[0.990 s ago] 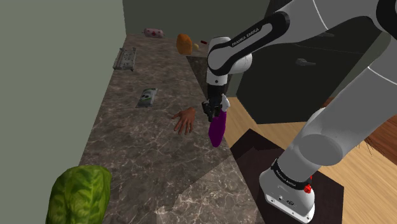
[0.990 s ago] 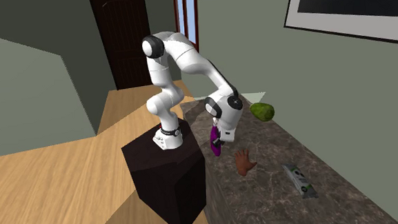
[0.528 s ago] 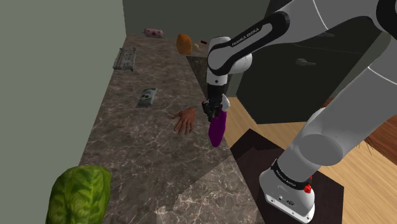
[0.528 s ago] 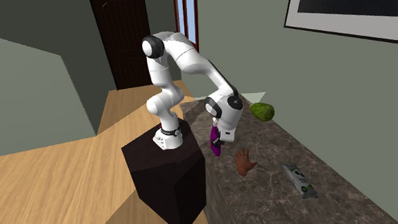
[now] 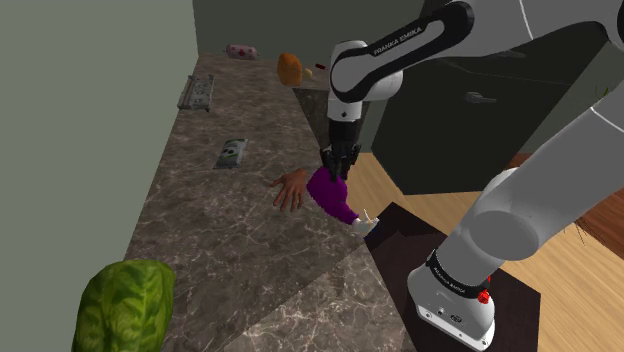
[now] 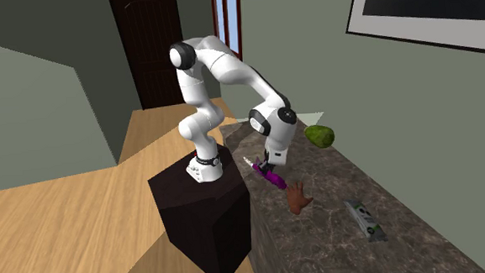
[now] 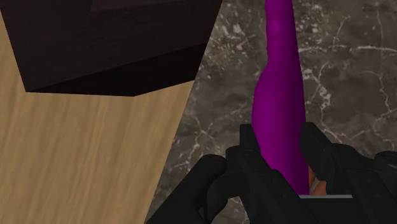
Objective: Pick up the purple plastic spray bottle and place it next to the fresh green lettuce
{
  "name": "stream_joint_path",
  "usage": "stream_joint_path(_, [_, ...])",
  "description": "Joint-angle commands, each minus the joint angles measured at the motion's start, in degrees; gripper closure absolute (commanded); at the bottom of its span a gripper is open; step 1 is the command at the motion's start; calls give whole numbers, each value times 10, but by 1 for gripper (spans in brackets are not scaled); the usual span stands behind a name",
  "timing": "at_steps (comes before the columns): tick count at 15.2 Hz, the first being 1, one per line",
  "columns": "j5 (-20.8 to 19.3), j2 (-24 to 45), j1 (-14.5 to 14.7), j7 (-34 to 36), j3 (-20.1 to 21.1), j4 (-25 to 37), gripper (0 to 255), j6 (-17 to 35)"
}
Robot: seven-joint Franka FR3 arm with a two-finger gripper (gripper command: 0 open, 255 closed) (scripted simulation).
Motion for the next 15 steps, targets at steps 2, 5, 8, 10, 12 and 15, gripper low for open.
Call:
stream_joint_path(2, [-1,-15,0,4,0,10,255,-25])
stream_joint_path(5, [-3,-29,0,7,-1,22,255,-50])
stream_joint_path(8, [-4,-41,-1,10,-1,35,255,-75])
stream_joint_path(10, [-5,-48,-1,12,-2,44,255,-92])
stream_joint_path(12, [-6,-55,-1,14,-2,54,255,-108])
stream_joint_path(15, [-7,-64,-2,17,-3,69,255,-133])
